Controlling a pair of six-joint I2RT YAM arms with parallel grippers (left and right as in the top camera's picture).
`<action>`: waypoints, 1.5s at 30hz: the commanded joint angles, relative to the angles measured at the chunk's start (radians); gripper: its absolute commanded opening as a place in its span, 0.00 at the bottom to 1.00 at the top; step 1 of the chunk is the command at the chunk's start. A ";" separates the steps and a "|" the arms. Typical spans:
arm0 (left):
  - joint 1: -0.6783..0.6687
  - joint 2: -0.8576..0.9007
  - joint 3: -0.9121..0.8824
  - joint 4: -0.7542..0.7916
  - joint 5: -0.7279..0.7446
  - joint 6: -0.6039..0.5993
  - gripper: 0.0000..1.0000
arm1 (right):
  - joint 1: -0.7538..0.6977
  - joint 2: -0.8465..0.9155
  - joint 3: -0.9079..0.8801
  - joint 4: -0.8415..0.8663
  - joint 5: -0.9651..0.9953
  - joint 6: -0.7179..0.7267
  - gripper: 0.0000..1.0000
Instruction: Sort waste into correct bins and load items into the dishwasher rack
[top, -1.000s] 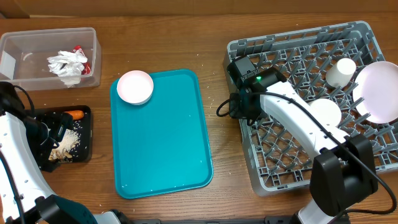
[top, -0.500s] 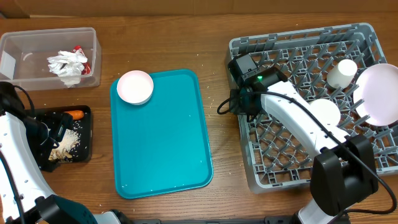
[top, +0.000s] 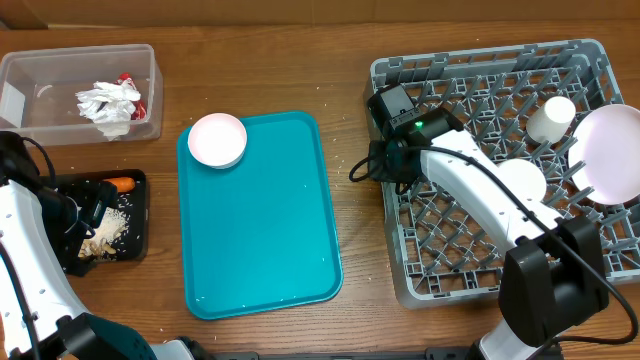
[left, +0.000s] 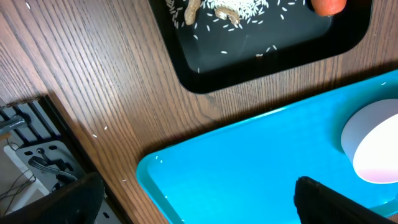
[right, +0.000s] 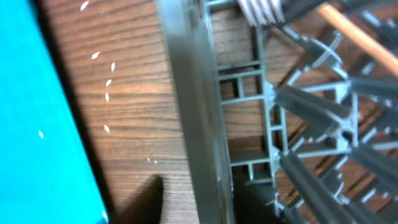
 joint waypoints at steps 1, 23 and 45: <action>0.000 0.002 -0.002 0.001 -0.003 0.015 1.00 | 0.002 -0.009 0.006 -0.002 -0.008 -0.002 0.50; 0.000 0.002 -0.002 0.001 -0.003 0.015 1.00 | 0.137 -0.003 0.330 0.066 -0.425 -0.039 1.00; 0.000 0.002 -0.002 0.001 -0.003 0.015 1.00 | 0.240 0.341 0.332 0.710 -0.355 0.212 0.96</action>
